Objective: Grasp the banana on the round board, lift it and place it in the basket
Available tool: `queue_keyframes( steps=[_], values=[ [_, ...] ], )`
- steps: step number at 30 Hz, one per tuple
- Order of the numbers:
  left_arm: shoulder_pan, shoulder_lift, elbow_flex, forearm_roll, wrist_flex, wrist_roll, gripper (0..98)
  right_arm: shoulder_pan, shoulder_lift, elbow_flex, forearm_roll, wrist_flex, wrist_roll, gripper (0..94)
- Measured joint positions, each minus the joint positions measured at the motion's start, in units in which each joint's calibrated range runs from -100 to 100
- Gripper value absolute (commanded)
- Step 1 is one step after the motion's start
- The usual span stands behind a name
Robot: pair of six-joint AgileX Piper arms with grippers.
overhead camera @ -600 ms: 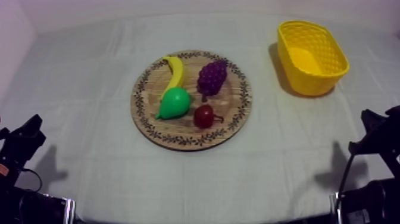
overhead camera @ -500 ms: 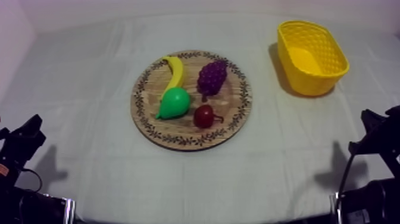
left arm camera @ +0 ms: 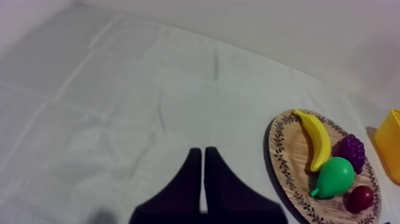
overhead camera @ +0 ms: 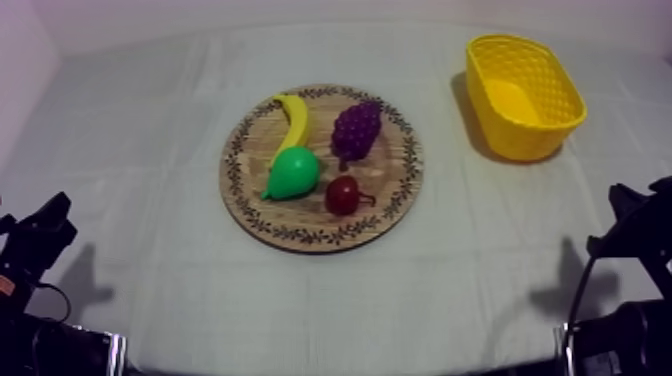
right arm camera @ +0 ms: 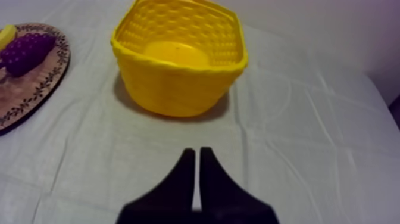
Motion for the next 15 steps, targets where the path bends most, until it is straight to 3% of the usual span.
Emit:
queue_keyframes(
  steps=[7,12,15],
  values=[
    [0.0,0.0,0.0,0.0,0.08,0.0,0.1,0.74,-0.06,0.0,0.0,0.58,1.09,0.6],
    [0.0,0.0,0.0,0.0,0.01,0.0,0.1,-0.56,0.01,0.0,-0.48,0.26,-0.07,0.6],
    [0.0,0.0,0.0,0.0,0.01,0.0,0.1,-1.74,1.34,-0.56,0.88,0.17,-1.67,0.5]
  ],
)
